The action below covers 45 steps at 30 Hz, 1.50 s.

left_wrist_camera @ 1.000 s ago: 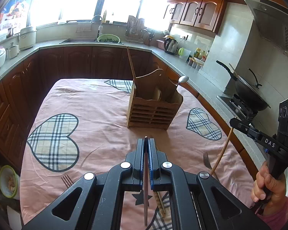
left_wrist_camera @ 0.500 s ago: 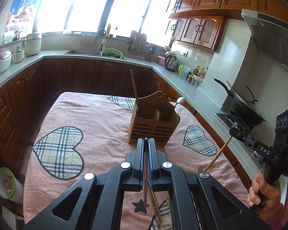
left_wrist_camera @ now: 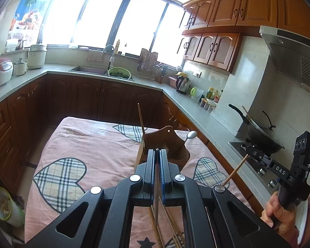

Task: Organize utensils
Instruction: 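Lift both chopsticks and lower them into the wooden utensil holder, then open both tools to release the chopsticks in the holder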

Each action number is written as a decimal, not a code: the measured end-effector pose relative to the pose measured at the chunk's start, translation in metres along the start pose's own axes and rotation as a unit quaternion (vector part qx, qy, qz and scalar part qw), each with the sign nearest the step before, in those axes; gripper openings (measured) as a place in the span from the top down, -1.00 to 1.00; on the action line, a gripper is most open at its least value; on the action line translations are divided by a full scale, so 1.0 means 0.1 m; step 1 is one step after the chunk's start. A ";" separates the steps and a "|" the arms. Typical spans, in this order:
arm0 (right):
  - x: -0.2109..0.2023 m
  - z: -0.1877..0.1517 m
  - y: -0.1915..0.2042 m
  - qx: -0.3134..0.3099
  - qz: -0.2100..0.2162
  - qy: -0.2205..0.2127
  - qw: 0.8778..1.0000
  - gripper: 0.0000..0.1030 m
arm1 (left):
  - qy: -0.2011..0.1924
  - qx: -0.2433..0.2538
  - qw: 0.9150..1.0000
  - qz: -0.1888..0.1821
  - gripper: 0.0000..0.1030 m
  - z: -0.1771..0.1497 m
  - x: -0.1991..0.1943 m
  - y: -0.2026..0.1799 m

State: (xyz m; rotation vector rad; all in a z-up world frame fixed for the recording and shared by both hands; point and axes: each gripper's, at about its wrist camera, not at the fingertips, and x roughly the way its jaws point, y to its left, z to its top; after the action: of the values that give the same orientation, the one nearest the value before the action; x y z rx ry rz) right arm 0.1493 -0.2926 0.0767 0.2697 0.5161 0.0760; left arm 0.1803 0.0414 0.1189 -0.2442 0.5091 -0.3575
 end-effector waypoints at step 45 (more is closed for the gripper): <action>1.48 0.30 -0.45 0.020 -0.055 -0.070 0.996 0.91 | -0.038 -0.025 0.998 0.046 0.95 0.15 2.70 0.13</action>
State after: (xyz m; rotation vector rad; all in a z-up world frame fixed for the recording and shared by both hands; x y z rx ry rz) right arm 0.2924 -0.3223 0.0188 0.2819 0.3935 -0.0606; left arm 0.4114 -0.0503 0.0113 -0.2815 0.4532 -0.2446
